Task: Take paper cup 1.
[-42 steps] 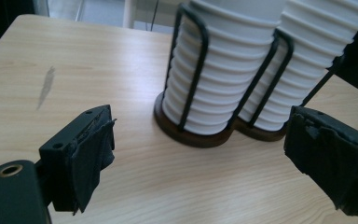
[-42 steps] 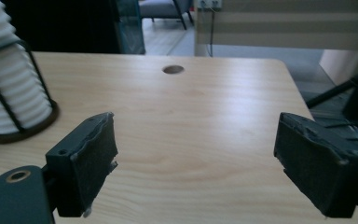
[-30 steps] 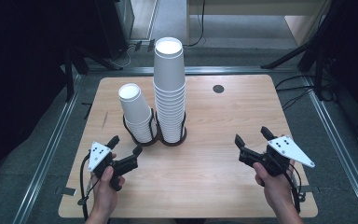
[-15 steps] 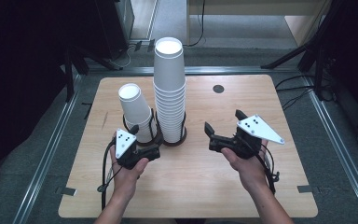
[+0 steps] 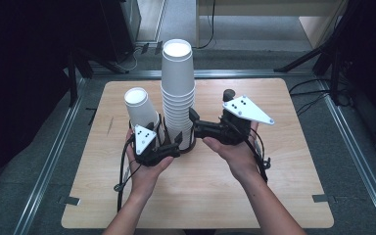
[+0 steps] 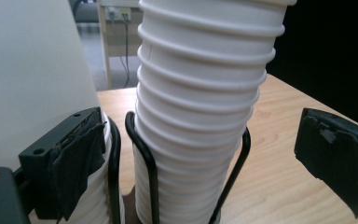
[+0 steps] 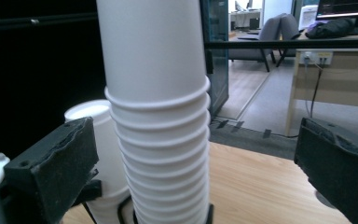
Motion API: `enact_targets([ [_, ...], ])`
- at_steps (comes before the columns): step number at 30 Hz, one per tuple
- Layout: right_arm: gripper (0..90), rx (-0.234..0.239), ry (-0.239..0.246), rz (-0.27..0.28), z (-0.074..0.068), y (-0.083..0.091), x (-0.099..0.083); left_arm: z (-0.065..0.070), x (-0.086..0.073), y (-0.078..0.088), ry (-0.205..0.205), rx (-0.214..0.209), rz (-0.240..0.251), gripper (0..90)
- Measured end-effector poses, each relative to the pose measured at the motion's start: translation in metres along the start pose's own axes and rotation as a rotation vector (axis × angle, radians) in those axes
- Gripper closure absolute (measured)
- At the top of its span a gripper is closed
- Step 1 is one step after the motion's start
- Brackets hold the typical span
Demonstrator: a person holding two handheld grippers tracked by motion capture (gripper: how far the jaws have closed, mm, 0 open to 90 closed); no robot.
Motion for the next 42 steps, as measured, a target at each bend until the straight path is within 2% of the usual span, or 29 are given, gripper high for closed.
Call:
enact_targets([
  [5,0.0,0.019,-0.007,-0.011,-0.010,-0.015,0.009,0.007,0.011,-0.005,-0.004,0.013,0.021,2.0],
  [9,0.0,0.023,-0.011,-0.019,-0.019,-0.033,0.022,0.011,0.023,-0.013,0.001,0.027,0.032,2.0],
  [16,0.0,0.009,-0.026,-0.048,-0.021,-0.057,0.037,0.011,0.028,-0.029,0.004,0.060,0.033,2.0],
  [20,0.0,-0.003,-0.015,-0.065,-0.022,-0.070,0.042,0.011,0.029,-0.037,0.000,0.075,0.031,2.0],
  [22,0.8,0.003,-0.027,-0.071,-0.022,-0.074,0.043,0.011,0.030,-0.040,0.007,0.081,0.030,2.0],
  [24,1.4,-0.002,-0.020,-0.071,-0.023,-0.078,0.044,0.010,0.030,-0.043,0.012,0.084,0.025,2.0],
  [25,1.5,-0.011,-0.010,-0.070,-0.023,-0.080,0.044,0.010,0.030,-0.044,0.012,0.090,0.022,2.1],
  [28,1.6,-0.016,-0.020,-0.082,-0.023,-0.084,0.043,0.009,0.030,-0.046,0.002,0.110,0.014,4.2],
  [30,3.5,0.000,-0.042,-0.081,-0.024,-0.087,0.042,0.008,0.030,-0.047,0.003,0.111,0.015,4.1],
  [32,4.8,0.008,-0.044,-0.083,-0.025,-0.088,0.042,0.008,0.030,-0.046,0.003,0.111,0.015,4.2],
  [42,8.1,-0.003,-0.012,-0.057,-0.026,-0.089,0.045,0.008,0.029,-0.046,0.001,0.107,0.018,4.5],
])
Point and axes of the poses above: each handheld gripper's, and its own axes: y roughly backward along the jaws, x roughly out of its top, z roughly to its right, the point moved 10 cm from there along -y, roughly forward along the jaws, and after that the axes turned 12 degrees about -z, right-handed, at the moved point
